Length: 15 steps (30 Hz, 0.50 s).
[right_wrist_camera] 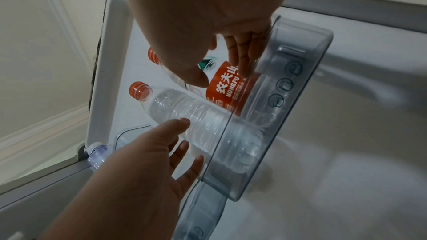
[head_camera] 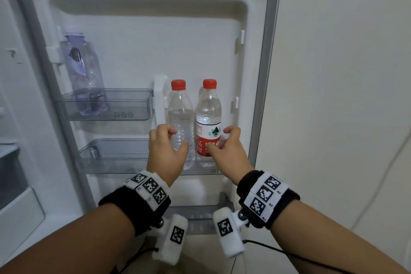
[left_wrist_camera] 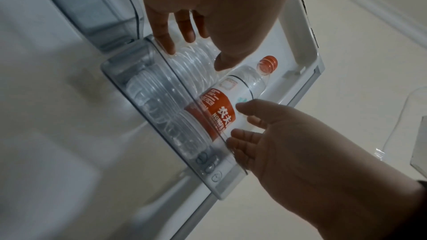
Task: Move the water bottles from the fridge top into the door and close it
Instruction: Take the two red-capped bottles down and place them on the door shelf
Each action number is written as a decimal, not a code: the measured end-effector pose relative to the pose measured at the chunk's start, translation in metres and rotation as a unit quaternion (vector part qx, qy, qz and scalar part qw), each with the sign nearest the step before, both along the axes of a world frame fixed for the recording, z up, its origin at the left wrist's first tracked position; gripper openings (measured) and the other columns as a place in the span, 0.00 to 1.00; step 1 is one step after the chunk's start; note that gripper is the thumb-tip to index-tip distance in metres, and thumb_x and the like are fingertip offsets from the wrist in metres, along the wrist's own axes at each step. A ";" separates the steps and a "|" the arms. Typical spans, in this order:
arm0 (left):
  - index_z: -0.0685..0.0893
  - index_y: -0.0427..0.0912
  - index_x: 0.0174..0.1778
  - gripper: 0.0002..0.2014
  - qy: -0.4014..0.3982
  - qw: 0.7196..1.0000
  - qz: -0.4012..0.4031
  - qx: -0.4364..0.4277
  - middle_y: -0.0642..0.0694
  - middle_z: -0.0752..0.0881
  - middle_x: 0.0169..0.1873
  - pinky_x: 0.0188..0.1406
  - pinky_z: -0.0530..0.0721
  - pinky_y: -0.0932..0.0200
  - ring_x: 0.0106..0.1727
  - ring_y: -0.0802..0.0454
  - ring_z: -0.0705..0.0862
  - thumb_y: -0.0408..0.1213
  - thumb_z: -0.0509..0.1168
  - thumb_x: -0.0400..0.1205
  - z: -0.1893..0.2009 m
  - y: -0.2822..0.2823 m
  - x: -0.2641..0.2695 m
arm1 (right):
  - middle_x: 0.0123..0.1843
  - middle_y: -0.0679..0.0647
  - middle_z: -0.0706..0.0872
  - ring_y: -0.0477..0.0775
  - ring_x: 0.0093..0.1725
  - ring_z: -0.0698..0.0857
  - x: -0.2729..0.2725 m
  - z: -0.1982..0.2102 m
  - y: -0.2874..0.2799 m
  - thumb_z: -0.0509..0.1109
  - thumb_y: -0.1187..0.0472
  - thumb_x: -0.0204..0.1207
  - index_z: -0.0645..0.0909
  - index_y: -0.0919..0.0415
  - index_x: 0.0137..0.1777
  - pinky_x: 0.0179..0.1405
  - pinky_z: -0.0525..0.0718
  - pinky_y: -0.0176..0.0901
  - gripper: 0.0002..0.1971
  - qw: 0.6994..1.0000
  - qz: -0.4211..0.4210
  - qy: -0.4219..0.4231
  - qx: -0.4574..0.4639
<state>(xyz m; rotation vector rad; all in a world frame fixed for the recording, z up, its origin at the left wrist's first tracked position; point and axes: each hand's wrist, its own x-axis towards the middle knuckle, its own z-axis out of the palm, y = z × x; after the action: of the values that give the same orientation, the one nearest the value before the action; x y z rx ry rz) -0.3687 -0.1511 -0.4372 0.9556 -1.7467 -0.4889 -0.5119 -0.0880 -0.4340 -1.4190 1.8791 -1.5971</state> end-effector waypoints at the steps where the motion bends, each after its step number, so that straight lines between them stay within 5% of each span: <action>1: 0.73 0.44 0.54 0.16 -0.002 1.000 -0.006 0.004 0.47 0.71 0.54 0.60 0.75 0.60 0.55 0.50 0.76 0.32 0.72 0.76 -0.002 0.004 0.001 | 0.35 0.43 0.78 0.42 0.29 0.79 0.002 0.001 0.003 0.67 0.58 0.75 0.61 0.58 0.67 0.18 0.73 0.28 0.24 1.000 0.002 0.003 0.005; 9: 0.79 0.41 0.62 0.18 -0.027 0.998 -0.050 0.006 0.50 0.74 0.56 0.66 0.78 0.50 0.59 0.47 0.79 0.33 0.71 0.76 -0.011 0.037 0.024 | 0.34 0.45 0.77 0.42 0.28 0.79 0.033 0.003 0.036 0.68 0.59 0.73 0.64 0.55 0.57 0.19 0.74 0.29 0.17 1.000 -0.020 0.003 0.013; 15: 0.79 0.46 0.67 0.21 -0.041 0.996 -0.076 0.003 0.51 0.74 0.60 0.69 0.75 0.54 0.65 0.48 0.77 0.35 0.69 0.78 -0.017 0.070 0.053 | 0.49 0.61 0.87 0.51 0.37 0.83 0.071 -0.003 0.064 0.71 0.55 0.70 0.66 0.54 0.52 0.30 0.76 0.37 0.17 1.000 -0.024 0.003 0.001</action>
<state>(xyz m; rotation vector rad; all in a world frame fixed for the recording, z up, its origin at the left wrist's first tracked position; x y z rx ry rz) -0.3161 -0.0813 -0.4546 0.8619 -1.9021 -0.5588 -0.4406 -0.0244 -0.4372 -1.3892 1.9318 -1.6138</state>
